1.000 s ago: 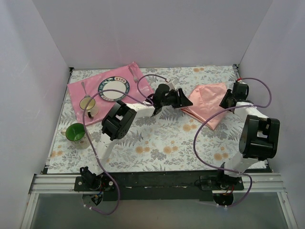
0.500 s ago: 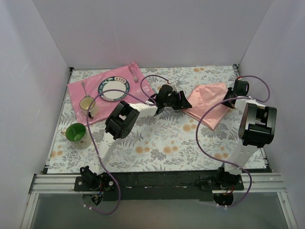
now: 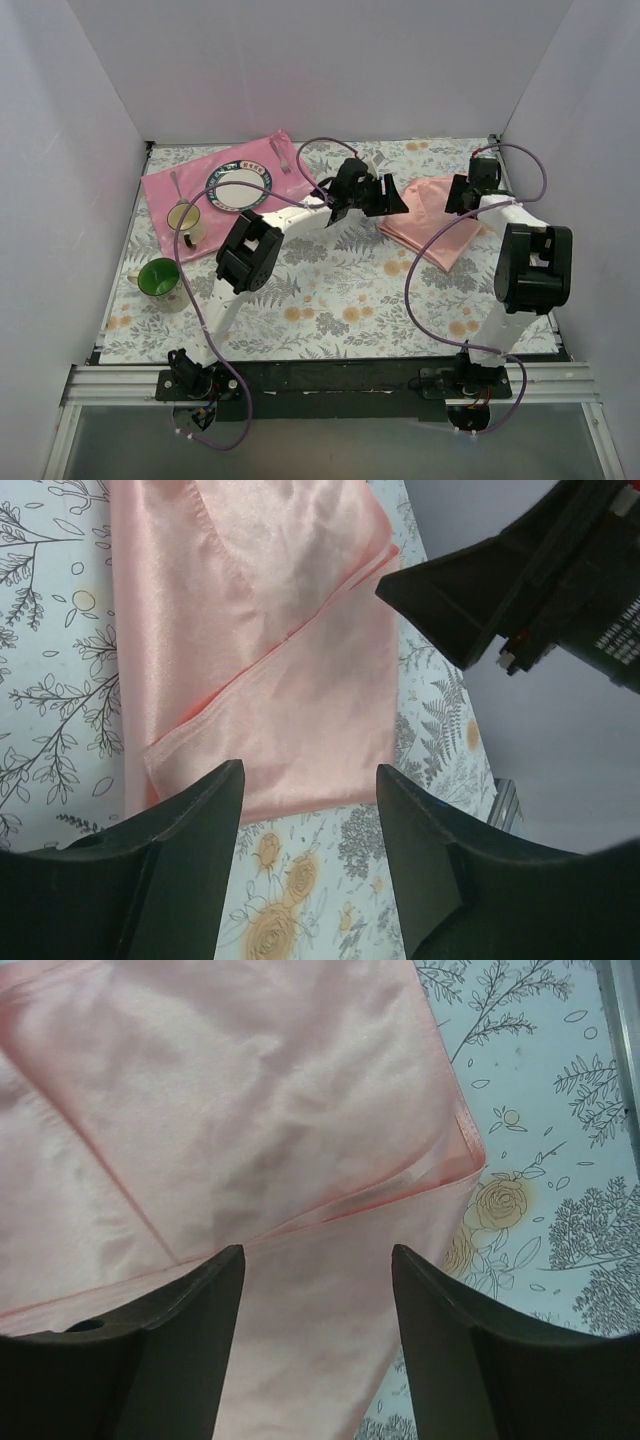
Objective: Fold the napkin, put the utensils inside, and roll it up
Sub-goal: Fold the napkin, then roll the napkin with the utensil
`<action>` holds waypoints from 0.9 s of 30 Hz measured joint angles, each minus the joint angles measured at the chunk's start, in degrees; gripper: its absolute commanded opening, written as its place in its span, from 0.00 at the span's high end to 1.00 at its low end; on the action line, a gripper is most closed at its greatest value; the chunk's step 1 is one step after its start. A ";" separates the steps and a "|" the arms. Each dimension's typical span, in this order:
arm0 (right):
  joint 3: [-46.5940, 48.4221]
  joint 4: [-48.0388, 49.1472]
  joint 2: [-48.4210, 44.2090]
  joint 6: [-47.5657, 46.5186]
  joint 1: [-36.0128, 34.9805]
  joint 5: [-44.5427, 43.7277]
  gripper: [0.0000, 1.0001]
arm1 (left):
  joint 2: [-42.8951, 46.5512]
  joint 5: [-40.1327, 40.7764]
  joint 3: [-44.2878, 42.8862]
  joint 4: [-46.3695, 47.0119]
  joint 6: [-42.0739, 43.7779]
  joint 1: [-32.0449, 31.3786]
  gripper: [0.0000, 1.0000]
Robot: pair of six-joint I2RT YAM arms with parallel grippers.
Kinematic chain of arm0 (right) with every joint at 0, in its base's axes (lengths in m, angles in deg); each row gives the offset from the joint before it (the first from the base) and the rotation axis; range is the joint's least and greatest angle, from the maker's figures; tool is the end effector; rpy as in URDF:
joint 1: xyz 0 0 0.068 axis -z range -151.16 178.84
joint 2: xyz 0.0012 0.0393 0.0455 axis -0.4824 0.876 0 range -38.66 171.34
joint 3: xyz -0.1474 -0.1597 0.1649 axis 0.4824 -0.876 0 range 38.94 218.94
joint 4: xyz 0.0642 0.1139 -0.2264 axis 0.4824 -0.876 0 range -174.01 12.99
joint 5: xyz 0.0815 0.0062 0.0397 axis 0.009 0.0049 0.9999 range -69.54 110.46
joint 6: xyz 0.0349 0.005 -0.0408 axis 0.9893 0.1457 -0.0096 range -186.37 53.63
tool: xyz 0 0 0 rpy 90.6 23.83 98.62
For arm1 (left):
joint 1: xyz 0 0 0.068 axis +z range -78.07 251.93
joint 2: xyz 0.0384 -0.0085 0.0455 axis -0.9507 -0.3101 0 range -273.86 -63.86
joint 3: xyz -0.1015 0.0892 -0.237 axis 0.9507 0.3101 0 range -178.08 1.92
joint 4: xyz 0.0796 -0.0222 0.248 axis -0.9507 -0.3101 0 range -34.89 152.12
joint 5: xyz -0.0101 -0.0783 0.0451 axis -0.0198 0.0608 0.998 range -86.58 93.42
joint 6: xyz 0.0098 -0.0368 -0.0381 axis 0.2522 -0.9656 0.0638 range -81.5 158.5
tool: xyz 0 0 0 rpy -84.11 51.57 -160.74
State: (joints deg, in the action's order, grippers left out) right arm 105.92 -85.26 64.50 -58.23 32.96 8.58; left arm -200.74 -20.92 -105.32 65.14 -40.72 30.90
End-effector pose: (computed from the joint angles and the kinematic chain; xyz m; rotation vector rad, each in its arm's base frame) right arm 0.3894 -0.0354 0.1981 0.3505 2.3082 -0.2081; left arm 0.4055 -0.3724 0.1773 -0.4948 2.4303 -1.5802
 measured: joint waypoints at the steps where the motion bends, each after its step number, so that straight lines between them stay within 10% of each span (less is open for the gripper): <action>1: 0.00 -0.87 -1.68 -0.22 -1.31 -0.83 0.29 | 0.59 0.20 -0.63 -1.44 -0.09 0.00 0.46; 11: -11.06 0.55 -21.77 -13.16 -18.82 -7.52 0.24 | 26.16 8.28 17.62 -10.58 -6.27 1.49 0.44; 27: -18.49 -3.76 -17.20 -31.10 -37.20 -13.57 0.28 | 50.73 13.16 45.07 -10.34 -13.66 9.35 0.42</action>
State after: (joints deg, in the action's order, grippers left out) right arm 87.43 -89.02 47.29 -89.33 -4.24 -4.99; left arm -150.01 -7.76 -60.25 54.80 -54.38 40.25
